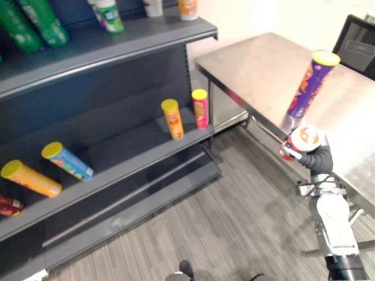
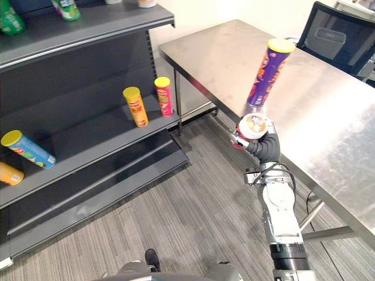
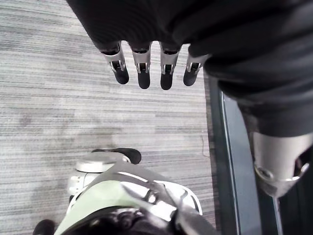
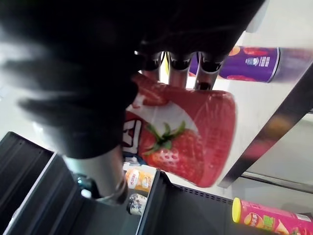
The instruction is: Put the gum and the chips on the shelf.
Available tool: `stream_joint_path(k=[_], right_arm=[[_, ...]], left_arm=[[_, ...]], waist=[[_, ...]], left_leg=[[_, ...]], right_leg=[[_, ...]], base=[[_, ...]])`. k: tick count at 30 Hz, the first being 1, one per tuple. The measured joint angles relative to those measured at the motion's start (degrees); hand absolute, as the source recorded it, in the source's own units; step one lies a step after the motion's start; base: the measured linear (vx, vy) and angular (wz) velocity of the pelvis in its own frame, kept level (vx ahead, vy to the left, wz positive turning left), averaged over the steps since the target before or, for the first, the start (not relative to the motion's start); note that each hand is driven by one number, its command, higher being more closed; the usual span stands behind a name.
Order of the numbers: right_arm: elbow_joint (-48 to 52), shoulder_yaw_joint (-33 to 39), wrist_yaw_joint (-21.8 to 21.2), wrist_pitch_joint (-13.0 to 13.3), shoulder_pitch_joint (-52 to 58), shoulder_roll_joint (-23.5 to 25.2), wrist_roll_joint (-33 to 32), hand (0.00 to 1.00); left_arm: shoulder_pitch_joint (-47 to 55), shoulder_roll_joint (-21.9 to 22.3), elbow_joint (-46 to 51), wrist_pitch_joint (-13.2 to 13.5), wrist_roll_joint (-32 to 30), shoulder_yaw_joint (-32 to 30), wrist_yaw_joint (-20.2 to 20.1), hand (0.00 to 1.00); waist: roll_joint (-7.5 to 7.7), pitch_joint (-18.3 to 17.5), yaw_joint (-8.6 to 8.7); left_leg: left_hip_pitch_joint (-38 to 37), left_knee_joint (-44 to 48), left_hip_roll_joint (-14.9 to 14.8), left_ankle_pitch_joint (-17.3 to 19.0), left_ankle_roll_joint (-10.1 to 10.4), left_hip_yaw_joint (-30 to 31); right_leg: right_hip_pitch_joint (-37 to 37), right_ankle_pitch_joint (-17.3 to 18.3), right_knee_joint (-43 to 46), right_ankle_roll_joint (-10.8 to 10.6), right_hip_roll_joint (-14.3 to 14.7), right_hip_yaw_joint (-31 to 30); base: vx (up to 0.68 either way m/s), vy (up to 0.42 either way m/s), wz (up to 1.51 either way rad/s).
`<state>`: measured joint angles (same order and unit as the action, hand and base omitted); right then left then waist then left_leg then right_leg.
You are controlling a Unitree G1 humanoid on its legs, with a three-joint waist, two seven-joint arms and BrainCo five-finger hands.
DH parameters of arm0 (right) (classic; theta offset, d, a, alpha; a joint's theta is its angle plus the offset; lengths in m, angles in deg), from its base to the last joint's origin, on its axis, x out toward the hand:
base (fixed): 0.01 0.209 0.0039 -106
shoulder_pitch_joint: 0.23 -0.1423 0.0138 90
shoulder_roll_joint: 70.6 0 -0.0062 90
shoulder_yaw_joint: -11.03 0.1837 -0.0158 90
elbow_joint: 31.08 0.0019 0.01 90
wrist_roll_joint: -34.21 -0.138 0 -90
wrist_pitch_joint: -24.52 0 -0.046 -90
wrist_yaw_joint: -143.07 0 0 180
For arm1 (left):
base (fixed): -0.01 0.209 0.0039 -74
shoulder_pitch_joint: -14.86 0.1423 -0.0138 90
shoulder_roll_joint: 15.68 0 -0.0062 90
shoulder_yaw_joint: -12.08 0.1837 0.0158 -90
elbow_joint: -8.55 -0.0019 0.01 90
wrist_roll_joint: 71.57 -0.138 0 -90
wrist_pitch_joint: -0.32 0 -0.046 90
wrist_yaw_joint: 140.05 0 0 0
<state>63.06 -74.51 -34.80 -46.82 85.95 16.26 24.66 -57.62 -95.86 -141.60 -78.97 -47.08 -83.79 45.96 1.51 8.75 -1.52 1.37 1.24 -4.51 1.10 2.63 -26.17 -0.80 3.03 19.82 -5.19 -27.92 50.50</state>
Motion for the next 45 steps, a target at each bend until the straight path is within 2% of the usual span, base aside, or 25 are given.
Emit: stream_joint_path(k=[4,9,11,18,22,24,25,26,27,28,29,30,32,35,37,38,39,40,43,45], right_arm=[[0.6,-0.7,-0.2,0.0,1.0,0.2,0.7,1.00],[2.2,-1.0,-0.2,-0.2,0.9,0.2,0.7,1.00],[2.2,-1.0,-0.4,-0.7,0.8,0.2,0.6,1.00],[2.2,-2.4,-6.3,-0.9,0.4,0.1,0.5,1.00],[2.2,-6.7,-11.4,-0.9,-1.3,0.2,-1.3,1.00],[2.2,-8.4,-13.0,-0.9,-1.5,1.0,-2.4,1.00],[2.3,-9.7,-13.9,-0.9,-1.5,1.7,-3.1,1.00],[2.2,-11.1,-14.4,-0.9,-1.5,2.1,-4.2,1.00],[2.2,-11.7,-14.5,-0.8,-1.4,2.5,-4.4,1.00],[2.3,-12.7,-14.3,-0.8,-1.0,3.1,-4.4,1.00],[2.3,-13.1,-14.3,-0.8,-0.9,3.4,-4.4,1.00],[2.4,-14.7,-13.9,-0.8,-0.9,3.5,-4.4,1.00],[2.4,-16.4,-14.0,-0.4,-1.1,3.5,-4.4,1.00],[2.4,-16.8,-14.8,0.3,-1.0,3.5,-4.9,1.00],[2.4,-16.7,-15.2,0.8,-0.9,4.1,-6.9,1.00],[2.4,-16.7,-15.2,0.8,-0.8,4.2,-6.9,1.00],[2.4,-16.7,-15.4,0.8,-0.9,4.4,-7.2,1.00],[2.4,-16.9,-15.6,0.8,-1.4,4.5,-8.0,1.00],[2.4,-17.4,-15.4,0.8,-3.7,4.3,-9.5,1.00],[2.1,-16.9,-14.8,0.8,-3.9,4.2,-9.6,1.00]], left_arm=[[-0.2,-0.3,2.0,0.0,0.2,-0.1,0.1,0.00],[0.0,-0.1,1.9,0.1,0.2,-0.4,-0.1,0.00],[0.0,0.1,1.9,0.3,1.2,-0.8,-0.2,0.00],[0.0,0.5,2.0,0.6,3.7,-1.3,-1.6,0.00],[0.0,0.5,2.1,0.3,4.6,-1.5,-1.9,0.00],[0.0,0.5,2.0,-0.2,4.6,-1.7,-1.9,0.00],[0.0,0.5,2.0,-0.7,4.6,-1.8,-1.9,0.00],[0.1,0.4,2.2,-1.2,4.6,-1.8,-2.0,0.00],[0.2,0.1,2.5,-1.3,4.4,-1.8,-1.9,0.00],[-0.3,-0.5,3.1,-1.4,4.4,-1.1,-1.9,0.00],[-0.6,-0.8,3.3,-1.4,4.4,-1.1,-1.9,0.00],[-1.3,-1.5,3.1,-1.7,4.5,-1.1,-1.8,0.00],[-1.9,-1.6,3.1,-2.3,4.6,-0.9,-1.8,0.00],[-2.1,-1.9,2.5,-2.5,4.7,-0.1,-1.6,0.00],[-2.5,-2.9,0.6,-2.6,4.8,0.0,-1.3,0.00],[-2.5,-3.1,0.6,-2.6,4.9,-0.1,-1.2,0.00],[-2.7,-3.0,0.7,-2.5,6.1,-0.3,-1.2,0.00],[-2.6,-2.8,0.8,-2.3,6.8,-0.7,-1.2,0.00],[-2.5,-0.3,0.4,-2.0,6.9,-1.4,-1.2,0.00],[-2.7,0.1,0.2,-1.7,6.8,-1.5,-1.3,0.00]], waist=[[0.62,0.4,-0.35],[0.69,0.8,-1.02],[0.82,1.2,-1.05],[0.89,2.0,-0.93],[1.27,2.6,-2.21],[1.06,2.7,-2.87],[0.74,2.9,-3.26],[0.43,3.0,-3.33],[-0.19,3.3,-3.19],[0.07,3.4,-2.94],[0.15,3.5,-2.98],[0.33,3.4,-3.09],[0.73,3.2,-3.25],[0.33,3.2,-3.38],[1.04,2.9,-3.02],[1.30,2.8,-3.03],[1.57,2.7,-3.06],[1.22,2.7,-3.49],[0.81,2.7,-3.36],[0.78,2.7,-2.54]], left_leg=[[1.6,1.2,0.8,0.7,-1.1,0.7],[1.6,1.3,-0.4,0.6,-0.9,0.6],[1.5,1.2,-0.8,0.5,-0.7,0.4],[1.4,2.1,-1.2,0.6,-0.7,0.3],[3.9,11.9,-2.9,6.6,-1.3,1.9],[4.5,15.3,-3.4,9.1,-1.9,3.7],[4.4,15.9,-3.2,9.8,-2.5,5.4],[4.3,16.0,-2.7,10.3,-3.0,8.0],[4.1,16.1,-2.6,10.4,-3.3,9.6],[4.5,16.1,-2.1,10.7,-4.6,13.0],[4.7,16.0,-1.7,10.6,-4.8,14.5],[4.7,15.9,0.2,10.6,-5.5,17.7],[4.7,16.2,3.0,10.9,-5.6,19.8],[5.3,18.7,5.0,12.7,-5.3,23.7],[5.5,21.4,6.4,13.9,-4.4,27.5],[5.5,22.0,6.7,14.2,-4.1,28.1],[5.5,23.1,6.8,14.7,-3.2,28.6],[5.6,23.7,6.0,14.7,-2.8,28.5],[5.7,21.0,3.7,12.9,0.3,28.6],[5.6,18.8,2.4,11.5,1.7,28.3]], right_leg=[[0.2,-2.5,-2.8,0.8,0.3,-0.5],[0.0,-2.5,-3.2,0.8,1.9,-1.7],[0.0,-2.0,-3.2,1.5,2.4,-2.4],[0.1,-1.4,-2.7,1.8,2.6,-3.3],[2.3,-2.5,-0.5,0.5,1.7,-3.6],[2.2,-4.4,4.3,2.3,0.1,-4.6],[1.5,-7.4,8.0,5.9,-1.0,-6.5],[-1.0,-12.2,12.7,11.4,-1.6,-12.7],[-3.1,-12.2,14.8,11.4,-0.9,-17.6],[-5.1,-7.4,16.6,7.5,2.7,-26.2],[-5.7,-4.6,16.7,6.0,4.5,-29.2],[-6.8,-0.7,15.6,3.6,7.5,-33.6],[-8.8,0.6,11.7,1.5,9.2,-37.1],[-11.3,0.7,5.1,0.9,13.2,-43.4],[-11.6,0.0,2.3,-0.3,14.7,-46.3],[-11.3,-0.3,1.8,-0.9,14.6,-46.0],[-10.1,0.8,1.2,-2.0,14.2,-44.4],[-8.8,2.4,0.8,-2.4,14.8,-43.7],[-8.5,3.3,0.1,-1.3,16.2,-40.5],[-7.3,4.0,-0.7,-0.1,16.7,-37.5]], base=[[-0.01,0.106,0.12],[0.03,-0.021,-0.02],[0.02,-0.051,-0.05],[0.03,-0.019,0.00],[0.02,0.045,0.18],[0.03,0.113,0.43],[0.05,0.165,0.67],[0.06,0.178,0.82],[0.10,0.168,1.13],[0.12,0.130,1.06],[0.17,0.140,1.51],[0.13,0.111,1.20],[0.15,0.073,1.13],[0.17,0.005,0.85],[0.22,-0.144,0.98],[0.21,-0.226,0.99],[0.19,-0.253,0.76],[0.18,-0.258,0.61],[0.10,-0.260,0.30],[0.02,-0.234,0.58]])
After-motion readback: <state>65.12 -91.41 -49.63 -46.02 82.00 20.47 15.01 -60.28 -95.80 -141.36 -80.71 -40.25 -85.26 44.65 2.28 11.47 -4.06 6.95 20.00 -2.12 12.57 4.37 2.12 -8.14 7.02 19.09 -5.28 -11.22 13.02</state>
